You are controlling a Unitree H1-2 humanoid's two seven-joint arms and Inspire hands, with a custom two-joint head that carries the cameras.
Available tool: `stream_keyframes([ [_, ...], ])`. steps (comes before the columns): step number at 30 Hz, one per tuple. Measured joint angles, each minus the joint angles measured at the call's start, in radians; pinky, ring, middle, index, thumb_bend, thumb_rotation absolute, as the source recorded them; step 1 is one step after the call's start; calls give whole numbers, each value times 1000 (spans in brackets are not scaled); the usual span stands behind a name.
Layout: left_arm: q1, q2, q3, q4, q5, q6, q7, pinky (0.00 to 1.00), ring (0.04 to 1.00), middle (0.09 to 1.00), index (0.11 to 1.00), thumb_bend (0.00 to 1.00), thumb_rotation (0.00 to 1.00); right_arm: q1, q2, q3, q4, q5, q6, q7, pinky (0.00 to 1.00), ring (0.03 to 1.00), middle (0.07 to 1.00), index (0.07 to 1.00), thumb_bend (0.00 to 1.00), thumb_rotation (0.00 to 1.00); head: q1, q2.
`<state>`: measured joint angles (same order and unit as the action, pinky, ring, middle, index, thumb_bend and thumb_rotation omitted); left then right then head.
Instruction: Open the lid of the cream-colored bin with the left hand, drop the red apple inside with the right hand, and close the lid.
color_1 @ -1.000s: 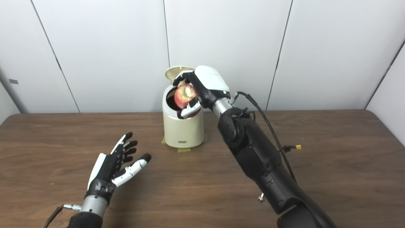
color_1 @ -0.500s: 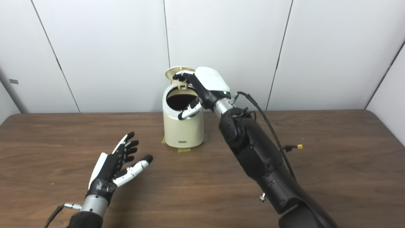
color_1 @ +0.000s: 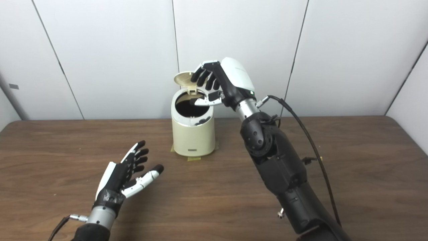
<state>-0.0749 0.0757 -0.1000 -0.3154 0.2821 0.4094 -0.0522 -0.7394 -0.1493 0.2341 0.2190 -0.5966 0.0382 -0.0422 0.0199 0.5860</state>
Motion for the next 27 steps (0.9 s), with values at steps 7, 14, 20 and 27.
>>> stream_keyframes([
  [7, -21, 24, 5, 0, -5, 10, -19, 840, 889, 911, 963, 713, 426, 32, 4, -29, -16, 12, 1, -10, 358, 418, 493, 488, 503, 0, 0, -2],
  [14, -38, 27, 34, 0, -23, 32, -29, 865, 874, 895, 948, 686, 450, 114, 7, -100, -104, 73, 60, -4, 335, 431, 504, 506, 501, 0, -3, -3],
  [20, -95, 34, 101, 27, -86, 48, -32, 921, 903, 897, 954, 591, 475, 252, 62, -183, -265, 164, 187, 3, 496, 575, 595, 509, 512, 78, -8, -9],
  [27, -150, 54, 138, 71, -181, 50, -63, 901, 926, 947, 984, 397, 835, 411, 140, -329, -329, 554, 228, 87, 897, 967, 975, 916, 590, 885, -9, -29],
])
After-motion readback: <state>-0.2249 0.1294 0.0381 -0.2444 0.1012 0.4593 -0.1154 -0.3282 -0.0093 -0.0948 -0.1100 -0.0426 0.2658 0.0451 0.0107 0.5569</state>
